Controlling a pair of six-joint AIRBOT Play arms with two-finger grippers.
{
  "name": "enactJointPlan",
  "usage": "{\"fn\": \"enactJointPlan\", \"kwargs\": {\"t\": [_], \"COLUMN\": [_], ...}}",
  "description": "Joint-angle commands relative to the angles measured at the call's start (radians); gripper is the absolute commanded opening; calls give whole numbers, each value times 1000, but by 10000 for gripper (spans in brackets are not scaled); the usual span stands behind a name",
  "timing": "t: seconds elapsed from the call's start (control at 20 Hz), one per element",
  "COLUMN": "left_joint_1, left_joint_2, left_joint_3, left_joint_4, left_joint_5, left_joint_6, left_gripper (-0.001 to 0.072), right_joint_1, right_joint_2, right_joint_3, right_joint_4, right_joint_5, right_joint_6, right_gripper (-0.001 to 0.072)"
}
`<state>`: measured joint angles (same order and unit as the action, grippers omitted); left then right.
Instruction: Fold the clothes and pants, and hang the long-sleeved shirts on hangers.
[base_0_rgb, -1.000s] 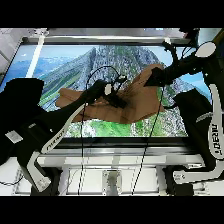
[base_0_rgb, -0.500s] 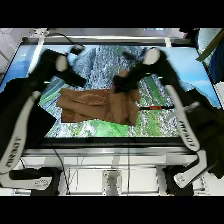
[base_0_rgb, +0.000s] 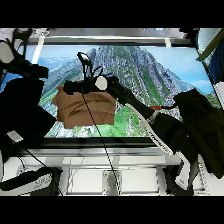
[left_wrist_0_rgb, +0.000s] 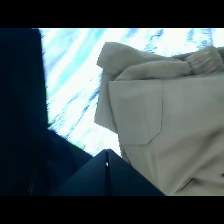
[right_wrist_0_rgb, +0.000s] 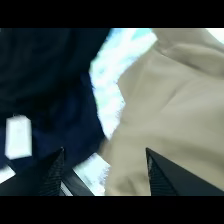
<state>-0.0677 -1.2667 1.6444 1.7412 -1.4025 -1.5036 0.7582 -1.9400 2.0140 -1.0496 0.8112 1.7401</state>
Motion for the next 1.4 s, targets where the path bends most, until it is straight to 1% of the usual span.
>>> {"fn": "enactJointPlan", "kwargs": {"t": [0.0, 0.2, 0.25, 0.3, 0.35, 0.4, 0.5, 0.55, 0.6, 0.65, 0.7, 0.75, 0.8, 0.9, 1.0, 1.15, 1.2, 1.35], "left_joint_1": [35, 35, 35, 35, 35, 35, 34, 34, 34, 34, 34, 34, 34, 34, 34, 30, 30, 30], "left_joint_2": [13, 13, 13, 13, 13, 13, 12, 12, 12, 12, 12, 12, 12, 12, 12, 12, 12, 12], "left_joint_3": [-1, -6, -10, -12, -16, -21, -31, -32, -32, -32, -32, -32, -32, -32, -32, -32, -32, -32], "left_joint_4": [2, 2, 2, 2, 2, 1, -6, -15, -18, -18, -18, -18, -18, -22, -26, -25, -26, -26], "left_joint_5": [-17, -16, -16, -16, -16, -16, -16, -17, -16, -16, -16, -16, -16, -16, -17, -16, -17, -17], "left_joint_6": [1, 0, 0, 0, 0, 0, 0, 0, 0, -1, -1, -1, -1, -1, -1, -1, -2, -2], "left_gripper": [16, 16, 16, 16, 16, 16, 16, 16, 16, 16, 16, 16, 16, 16, 16, 16, 16, 16], "right_joint_1": [-81, -307, -360, -402, -439, -461, -477, -476, -475, -475, -478, -478, -478, -477, -485, -502, -509, -510], "right_joint_2": [21, 109, 127, 140, 150, 153, 150, 143, 131, 115, 93, 74, 56, 30, 17, 15, 15, 13], "right_joint_3": [6, 0, -17, -47, -92, -140, -269, -330, -390, -438, -476, -501, -517, -519, -519, -520, -520, -520], "right_joint_4": [-81, -233, -254, -248, -217, -169, -71, -46, -10, 44, 135, 232, 336, 486, 487, 408, 387, 381], "right_joint_5": [245, 639, 710, 741, 729, 677, 463, 373, 304, 270, 266, 266, 270, 269, 303, 406, 434, 443], "right_joint_6": [-9, -122, -142, -146, -149, -170, -190, -189, -189, -187, -196, -244, -322, -406, -410, -407, -406, -406], "right_gripper": [558, 558, 558, 559, 559, 559, 558, 558, 559, 558, 558, 557, 556, 556, 556, 558, 568, 568]}}
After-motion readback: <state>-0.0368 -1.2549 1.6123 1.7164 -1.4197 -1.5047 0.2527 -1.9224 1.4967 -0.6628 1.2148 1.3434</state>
